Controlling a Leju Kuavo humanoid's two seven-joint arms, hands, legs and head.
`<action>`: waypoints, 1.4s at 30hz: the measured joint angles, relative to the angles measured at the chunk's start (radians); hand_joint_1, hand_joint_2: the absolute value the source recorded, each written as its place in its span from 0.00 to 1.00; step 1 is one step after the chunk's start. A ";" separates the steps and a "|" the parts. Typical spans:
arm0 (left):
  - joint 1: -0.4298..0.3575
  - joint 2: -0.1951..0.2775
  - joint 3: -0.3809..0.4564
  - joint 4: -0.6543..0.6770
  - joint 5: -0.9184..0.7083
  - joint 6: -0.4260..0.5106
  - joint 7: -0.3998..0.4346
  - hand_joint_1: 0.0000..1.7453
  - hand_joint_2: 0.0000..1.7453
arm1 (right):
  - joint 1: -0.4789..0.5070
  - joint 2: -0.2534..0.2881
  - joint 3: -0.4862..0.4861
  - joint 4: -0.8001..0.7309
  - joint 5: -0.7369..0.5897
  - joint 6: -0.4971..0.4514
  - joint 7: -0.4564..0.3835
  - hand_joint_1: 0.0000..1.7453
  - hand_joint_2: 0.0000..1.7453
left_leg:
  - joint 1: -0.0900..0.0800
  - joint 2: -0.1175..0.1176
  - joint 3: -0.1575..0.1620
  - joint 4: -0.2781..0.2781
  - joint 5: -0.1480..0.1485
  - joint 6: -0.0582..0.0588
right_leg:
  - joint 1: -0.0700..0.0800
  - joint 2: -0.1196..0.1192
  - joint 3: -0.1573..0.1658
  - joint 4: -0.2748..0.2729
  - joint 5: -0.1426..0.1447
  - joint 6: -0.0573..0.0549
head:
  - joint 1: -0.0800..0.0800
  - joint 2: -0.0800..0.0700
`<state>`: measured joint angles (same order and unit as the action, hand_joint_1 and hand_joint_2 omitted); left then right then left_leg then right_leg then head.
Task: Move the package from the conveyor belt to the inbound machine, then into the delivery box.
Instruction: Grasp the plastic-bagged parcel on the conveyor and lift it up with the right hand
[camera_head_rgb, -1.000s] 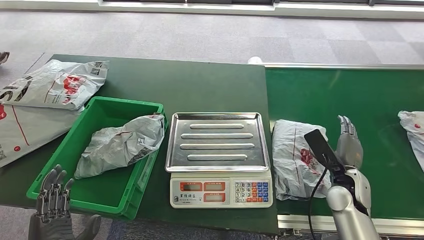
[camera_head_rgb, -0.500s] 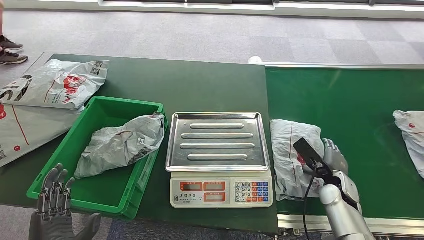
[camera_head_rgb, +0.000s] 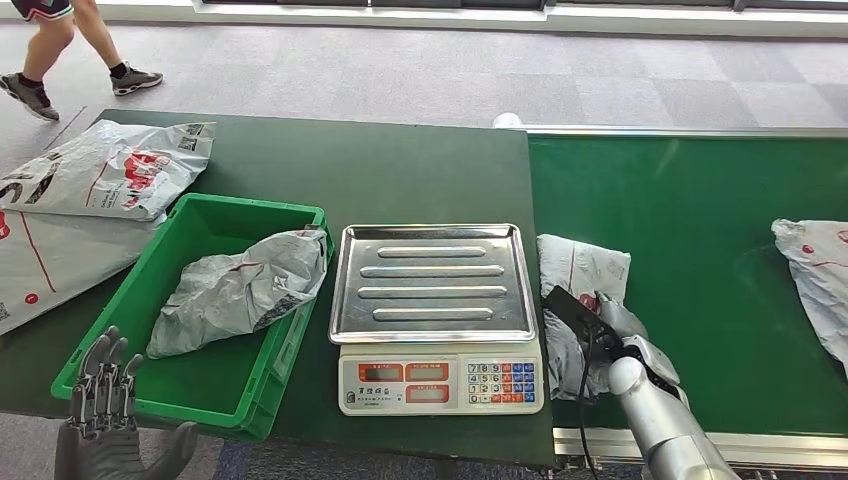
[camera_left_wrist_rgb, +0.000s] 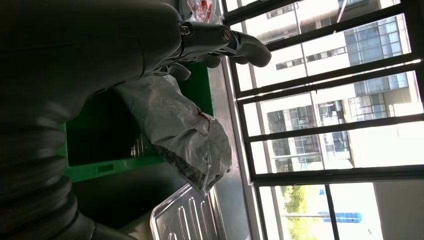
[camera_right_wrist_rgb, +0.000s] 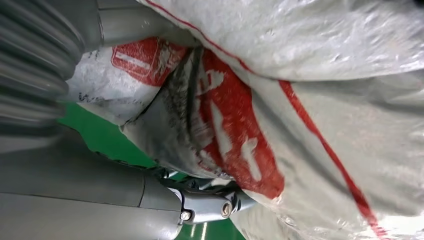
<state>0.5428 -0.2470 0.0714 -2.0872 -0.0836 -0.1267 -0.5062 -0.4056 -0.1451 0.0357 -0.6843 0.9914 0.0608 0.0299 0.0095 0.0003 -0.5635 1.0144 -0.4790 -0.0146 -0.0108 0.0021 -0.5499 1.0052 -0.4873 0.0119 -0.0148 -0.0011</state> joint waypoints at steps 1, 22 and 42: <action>0.001 0.001 0.000 0.000 0.000 0.005 -0.001 0.00 1.00 | -0.004 0.002 0.006 0.001 -0.002 0.000 -0.002 1.00 1.00 | 0.000 0.000 0.000 0.000 0.000 0.000 | 0.000 0.000 0.000 0.000 0.000 0.000 | 0.000 0.000; 0.020 0.005 0.000 -0.003 0.000 -0.001 -0.011 0.00 1.00 | -0.055 0.009 0.045 0.009 -0.034 -0.007 -0.027 1.00 1.00 | 0.000 0.000 0.000 0.000 0.001 -0.001 | 0.001 0.001 -0.001 0.000 0.001 -0.001 | 0.000 0.000; 0.035 -0.072 0.022 -0.019 -0.042 -0.073 -0.056 0.00 1.00 | 0.184 0.021 -0.090 -0.612 -0.552 -0.691 -0.412 1.00 1.00 | -0.001 -0.013 -0.009 0.000 0.003 0.002 | -0.003 -0.013 -0.005 0.000 0.000 0.001 | 0.000 0.000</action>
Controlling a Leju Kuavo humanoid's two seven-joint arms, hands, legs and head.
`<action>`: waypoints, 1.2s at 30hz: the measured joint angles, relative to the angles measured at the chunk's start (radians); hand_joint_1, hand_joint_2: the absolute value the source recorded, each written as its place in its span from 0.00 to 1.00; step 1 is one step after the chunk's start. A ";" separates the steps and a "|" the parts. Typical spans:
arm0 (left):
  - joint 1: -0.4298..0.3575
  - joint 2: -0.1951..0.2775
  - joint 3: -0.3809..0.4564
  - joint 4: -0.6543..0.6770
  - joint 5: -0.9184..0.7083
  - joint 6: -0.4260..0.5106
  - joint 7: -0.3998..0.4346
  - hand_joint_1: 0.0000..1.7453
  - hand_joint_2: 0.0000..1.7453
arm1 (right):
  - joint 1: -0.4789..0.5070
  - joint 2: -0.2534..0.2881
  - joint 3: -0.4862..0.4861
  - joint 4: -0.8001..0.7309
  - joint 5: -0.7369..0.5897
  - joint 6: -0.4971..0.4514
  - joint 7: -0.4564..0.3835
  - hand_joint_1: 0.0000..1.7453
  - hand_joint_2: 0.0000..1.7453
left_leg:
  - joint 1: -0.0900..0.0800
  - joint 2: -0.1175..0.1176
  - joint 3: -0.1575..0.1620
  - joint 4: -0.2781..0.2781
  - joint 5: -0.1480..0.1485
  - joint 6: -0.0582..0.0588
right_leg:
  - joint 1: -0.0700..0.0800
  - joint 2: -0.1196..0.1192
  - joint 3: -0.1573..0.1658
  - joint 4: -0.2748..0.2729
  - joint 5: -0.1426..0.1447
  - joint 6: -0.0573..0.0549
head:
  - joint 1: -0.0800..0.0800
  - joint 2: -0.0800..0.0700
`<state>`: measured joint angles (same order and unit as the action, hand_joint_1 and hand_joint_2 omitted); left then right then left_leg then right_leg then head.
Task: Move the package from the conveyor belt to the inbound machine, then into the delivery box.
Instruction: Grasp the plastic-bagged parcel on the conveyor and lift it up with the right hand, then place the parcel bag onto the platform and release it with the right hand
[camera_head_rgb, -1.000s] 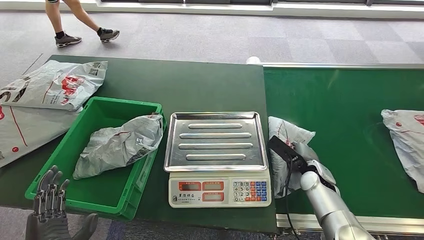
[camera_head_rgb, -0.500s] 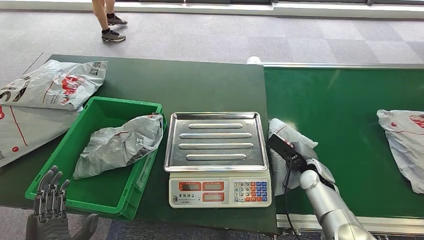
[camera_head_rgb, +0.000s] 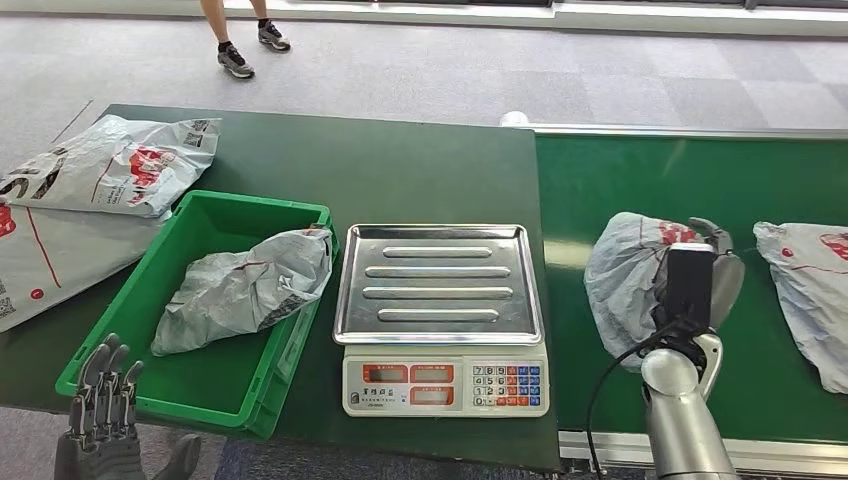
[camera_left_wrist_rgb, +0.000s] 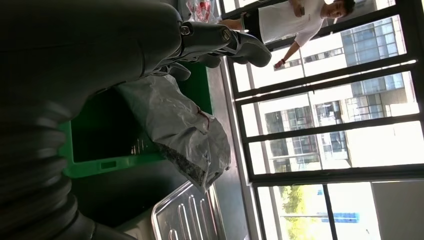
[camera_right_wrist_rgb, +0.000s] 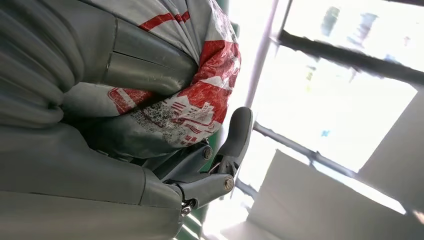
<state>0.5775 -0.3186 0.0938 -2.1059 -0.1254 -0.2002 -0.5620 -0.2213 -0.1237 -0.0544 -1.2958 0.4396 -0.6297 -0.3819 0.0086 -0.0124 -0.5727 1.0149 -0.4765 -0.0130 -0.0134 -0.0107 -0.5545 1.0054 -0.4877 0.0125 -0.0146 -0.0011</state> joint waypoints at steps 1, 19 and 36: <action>0.000 -0.001 -0.001 0.001 0.000 0.009 -0.003 0.00 1.00 | 0.021 0.004 -0.004 -0.073 -0.011 -0.028 -0.049 1.00 1.00 | 0.000 0.000 0.000 0.000 0.000 0.000 | 0.000 0.001 -0.001 0.000 0.000 0.000 | 0.000 0.000; -0.081 0.188 -0.231 0.086 0.071 0.291 -0.030 0.00 1.00 | -0.093 0.080 0.360 -0.325 0.100 0.397 0.206 1.00 1.00 | 0.001 0.012 -0.002 -0.001 0.004 -0.004 | 0.003 0.011 -0.003 0.001 0.004 -0.004 | 0.000 0.000; -0.216 0.293 -0.339 0.165 0.093 0.205 0.036 0.00 1.00 | -0.339 0.220 0.509 0.125 0.177 0.559 0.421 0.00 1.00 | 0.002 0.006 -0.006 -0.001 0.010 -0.007 | 0.004 0.007 -0.010 0.001 0.010 -0.005 | 0.000 0.000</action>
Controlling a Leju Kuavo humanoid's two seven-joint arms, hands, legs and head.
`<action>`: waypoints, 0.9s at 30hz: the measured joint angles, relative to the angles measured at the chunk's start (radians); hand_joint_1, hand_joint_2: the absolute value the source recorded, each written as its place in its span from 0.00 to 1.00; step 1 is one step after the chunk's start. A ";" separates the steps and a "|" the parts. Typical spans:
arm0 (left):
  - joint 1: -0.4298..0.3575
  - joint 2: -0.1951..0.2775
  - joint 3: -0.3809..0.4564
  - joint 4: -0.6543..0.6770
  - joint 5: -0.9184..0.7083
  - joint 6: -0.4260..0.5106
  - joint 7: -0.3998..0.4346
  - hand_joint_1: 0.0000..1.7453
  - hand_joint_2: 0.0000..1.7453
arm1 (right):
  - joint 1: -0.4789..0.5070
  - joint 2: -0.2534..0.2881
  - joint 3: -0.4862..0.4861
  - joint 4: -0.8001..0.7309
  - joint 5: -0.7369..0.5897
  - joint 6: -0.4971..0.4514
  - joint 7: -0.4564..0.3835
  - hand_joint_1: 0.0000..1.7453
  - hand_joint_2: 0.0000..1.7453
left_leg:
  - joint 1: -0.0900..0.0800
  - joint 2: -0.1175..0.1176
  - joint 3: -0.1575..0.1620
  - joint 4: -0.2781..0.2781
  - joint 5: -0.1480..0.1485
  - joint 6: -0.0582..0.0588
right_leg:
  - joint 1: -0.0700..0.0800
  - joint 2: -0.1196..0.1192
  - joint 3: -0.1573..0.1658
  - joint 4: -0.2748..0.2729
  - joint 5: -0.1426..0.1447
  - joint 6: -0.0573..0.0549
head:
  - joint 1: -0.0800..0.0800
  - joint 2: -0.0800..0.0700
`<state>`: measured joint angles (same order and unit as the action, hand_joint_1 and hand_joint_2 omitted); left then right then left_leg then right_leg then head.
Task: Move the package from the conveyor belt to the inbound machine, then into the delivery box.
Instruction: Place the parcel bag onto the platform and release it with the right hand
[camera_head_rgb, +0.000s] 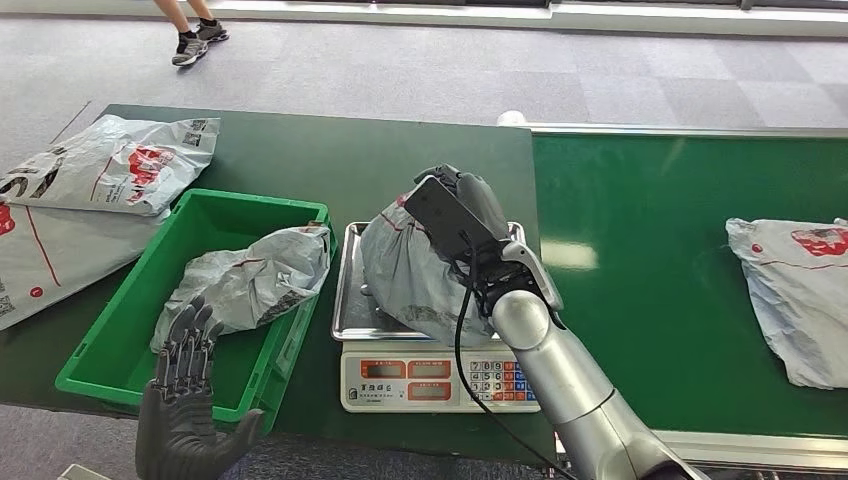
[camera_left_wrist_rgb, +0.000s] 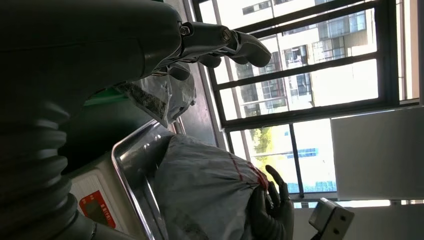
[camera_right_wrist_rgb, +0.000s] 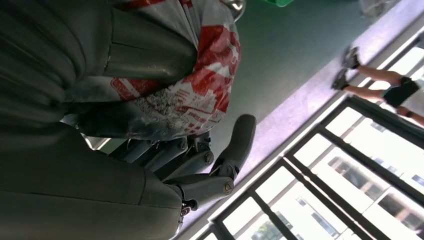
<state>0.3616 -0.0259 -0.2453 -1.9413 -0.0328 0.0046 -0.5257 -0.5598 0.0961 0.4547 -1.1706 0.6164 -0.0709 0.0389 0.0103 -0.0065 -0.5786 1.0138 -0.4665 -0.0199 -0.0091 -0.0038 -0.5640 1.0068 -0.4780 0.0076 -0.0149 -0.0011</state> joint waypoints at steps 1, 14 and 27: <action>0.000 0.000 0.000 0.000 0.000 0.000 0.000 0.00 1.00 | 0.000 0.000 0.000 0.000 0.000 0.000 0.000 0.00 1.00 | 0.000 0.000 0.000 0.000 0.000 0.000 | 0.000 0.000 0.000 0.000 0.000 0.000 | 0.000 0.000; -0.019 0.005 -0.006 0.035 0.000 -0.013 0.006 0.00 1.00 | -0.033 0.001 -0.009 0.158 0.028 -0.020 0.006 0.00 1.00 | 0.000 0.001 0.000 0.000 0.000 0.000 | 0.001 0.003 -0.001 0.000 0.000 0.000 | 0.000 0.000; -0.028 -0.001 -0.004 0.037 -0.048 -0.039 0.039 0.00 1.00 | -0.003 0.001 -0.086 0.151 0.085 -0.031 0.018 0.00 1.00 | 0.000 0.001 0.000 0.000 0.000 0.000 | 0.001 0.002 -0.002 0.000 0.000 0.000 | 0.000 0.000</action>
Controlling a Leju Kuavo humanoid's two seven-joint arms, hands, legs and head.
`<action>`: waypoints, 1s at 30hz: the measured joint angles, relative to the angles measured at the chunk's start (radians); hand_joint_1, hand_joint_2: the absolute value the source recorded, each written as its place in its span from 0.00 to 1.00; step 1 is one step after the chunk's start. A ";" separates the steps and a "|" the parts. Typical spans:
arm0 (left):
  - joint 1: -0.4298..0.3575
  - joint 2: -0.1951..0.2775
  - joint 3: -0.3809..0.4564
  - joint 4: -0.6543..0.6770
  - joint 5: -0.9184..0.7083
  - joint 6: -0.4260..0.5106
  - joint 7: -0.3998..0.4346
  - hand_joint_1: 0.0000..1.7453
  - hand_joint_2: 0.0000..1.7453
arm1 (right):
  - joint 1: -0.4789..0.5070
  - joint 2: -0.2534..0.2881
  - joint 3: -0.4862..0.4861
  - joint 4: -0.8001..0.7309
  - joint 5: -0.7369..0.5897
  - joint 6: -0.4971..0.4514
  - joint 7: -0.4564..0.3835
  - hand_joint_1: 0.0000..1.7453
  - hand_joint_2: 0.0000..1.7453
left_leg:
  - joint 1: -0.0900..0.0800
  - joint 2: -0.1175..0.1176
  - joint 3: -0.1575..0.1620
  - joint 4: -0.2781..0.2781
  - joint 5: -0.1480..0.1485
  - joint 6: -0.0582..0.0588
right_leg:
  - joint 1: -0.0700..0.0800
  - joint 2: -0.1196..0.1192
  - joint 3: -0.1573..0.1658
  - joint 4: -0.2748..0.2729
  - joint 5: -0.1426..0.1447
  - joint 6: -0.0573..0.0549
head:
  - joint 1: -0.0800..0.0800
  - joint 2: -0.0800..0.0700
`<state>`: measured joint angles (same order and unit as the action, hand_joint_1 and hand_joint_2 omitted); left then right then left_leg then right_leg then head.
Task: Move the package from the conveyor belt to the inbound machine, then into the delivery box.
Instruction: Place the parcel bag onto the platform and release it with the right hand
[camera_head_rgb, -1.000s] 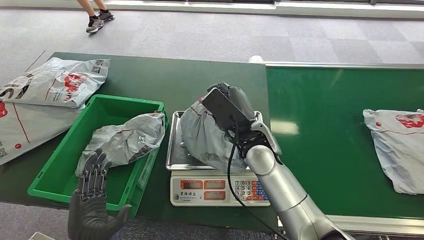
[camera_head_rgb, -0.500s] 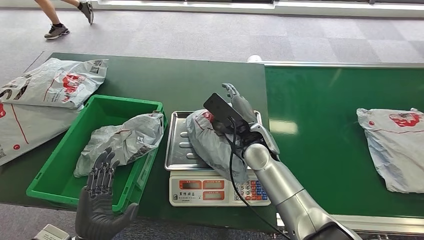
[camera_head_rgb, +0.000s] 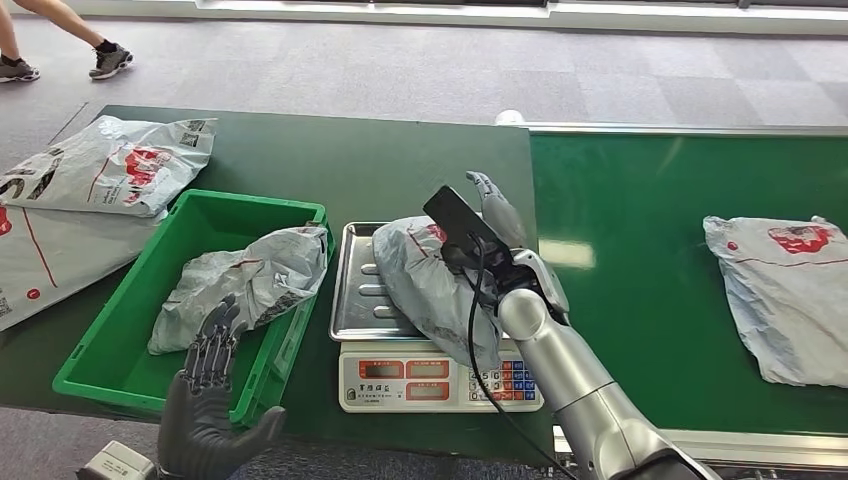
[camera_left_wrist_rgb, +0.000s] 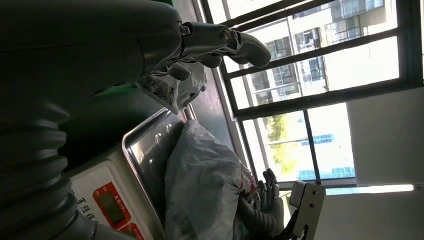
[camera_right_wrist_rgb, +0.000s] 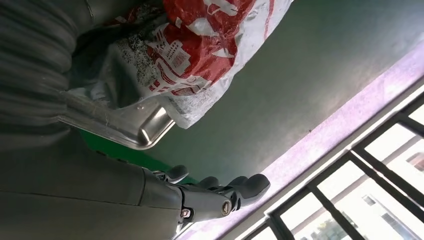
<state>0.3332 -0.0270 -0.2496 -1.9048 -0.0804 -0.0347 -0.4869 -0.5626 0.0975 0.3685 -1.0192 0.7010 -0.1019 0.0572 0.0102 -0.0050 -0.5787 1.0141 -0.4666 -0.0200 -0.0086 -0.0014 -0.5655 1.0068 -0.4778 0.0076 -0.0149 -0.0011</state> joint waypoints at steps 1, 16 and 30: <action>-0.006 -0.003 0.001 -0.002 -0.025 -0.004 0.002 0.00 1.00 | 0.009 0.001 -0.012 -0.018 -0.015 0.005 -0.024 0.00 1.00 | 0.000 0.000 0.000 0.000 0.000 0.000 | 0.000 0.000 0.000 0.000 0.000 0.000 | 0.000 0.000; -0.441 0.007 -0.094 0.112 -0.456 0.152 0.338 0.00 1.00 | 0.364 -0.054 -0.158 -0.695 -0.501 0.138 -0.346 0.00 1.00 | 0.000 -0.006 -0.003 0.001 0.002 0.000 | -0.002 -0.007 -0.002 0.000 0.001 0.001 | 0.000 0.000; -0.766 -0.143 -0.344 0.596 -0.633 -0.138 0.607 0.00 1.00 | 0.739 -0.115 -0.295 -0.969 -0.661 -0.217 -0.615 0.00 1.00 | -0.002 -0.001 -0.003 0.002 -0.001 0.004 | -0.003 -0.003 -0.003 -0.001 0.001 0.002 | 0.000 0.000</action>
<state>-0.4324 -0.1701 -0.5931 -1.3087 -0.7133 -0.1726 0.1200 0.1769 -0.0173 0.0732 -1.9877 0.0403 -0.3192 -0.5576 0.0080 -0.0063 -0.5816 1.0159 -0.4672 -0.0165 -0.0119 -0.0039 -0.5681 1.0058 -0.4765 0.0098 -0.0147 -0.0011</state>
